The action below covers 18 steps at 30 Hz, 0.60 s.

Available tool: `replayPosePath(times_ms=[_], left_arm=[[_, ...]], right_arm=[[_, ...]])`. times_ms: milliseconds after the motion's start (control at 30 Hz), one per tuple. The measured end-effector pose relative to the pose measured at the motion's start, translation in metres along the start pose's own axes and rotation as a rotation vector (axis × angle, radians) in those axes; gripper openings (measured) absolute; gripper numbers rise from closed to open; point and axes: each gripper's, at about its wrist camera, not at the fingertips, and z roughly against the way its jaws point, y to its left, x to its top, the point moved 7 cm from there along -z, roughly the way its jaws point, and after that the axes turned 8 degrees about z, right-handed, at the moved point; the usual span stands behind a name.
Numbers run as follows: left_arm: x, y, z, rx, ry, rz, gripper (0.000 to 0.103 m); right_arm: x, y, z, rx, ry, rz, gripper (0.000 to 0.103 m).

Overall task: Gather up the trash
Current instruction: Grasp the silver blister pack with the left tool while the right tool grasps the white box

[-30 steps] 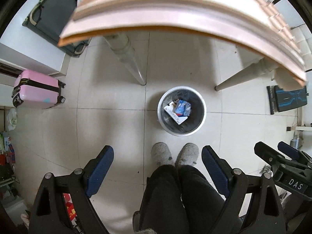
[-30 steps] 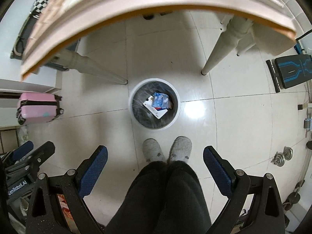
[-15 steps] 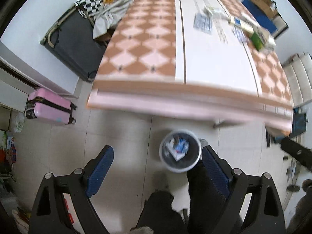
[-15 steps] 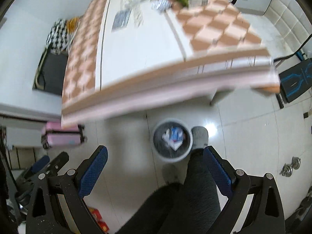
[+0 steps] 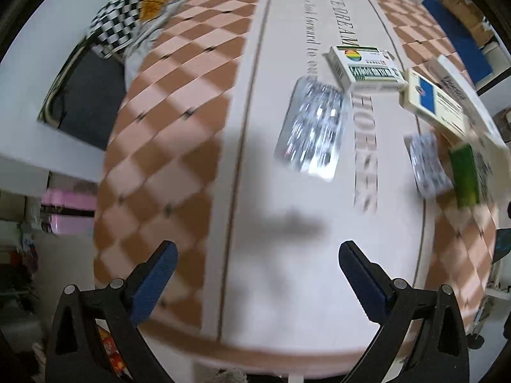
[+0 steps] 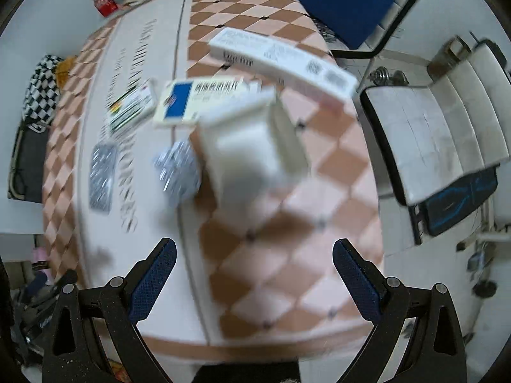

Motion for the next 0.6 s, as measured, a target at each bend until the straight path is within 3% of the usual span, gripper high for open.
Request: replayPosePath(times_ms=[133,400,467,567,600], left_arm=[[0.037,-0.024,-0.03,-0.01,0.041,-0.028,0.103],[0.074,-0.054,-0.079,-0.016,0.122,-0.133,0.101],[0.077,-0.055,-0.077,-0.057,0.116,-0.133,0.086],[0.077,-0.058,-0.072,-0.114,0.132,-0.126,0.065],[0.077,-0.059,-0.071,-0.117,0.129,-0.129,0.063]], right_arm=[[0.041,-0.002,-0.038,-0.013,0.078,0.08,0.1],[0.057,-0.001,-0.081,0.024,0.15,0.077,0.097],[0.059,-0.004,-0.085,0.016,0.153,0.077,0.086],[0.062,-0.009,-0.088,0.028,0.153,0.071,0.084],[0.062,-0.01,-0.089,0.033,0.153,0.07,0.084]])
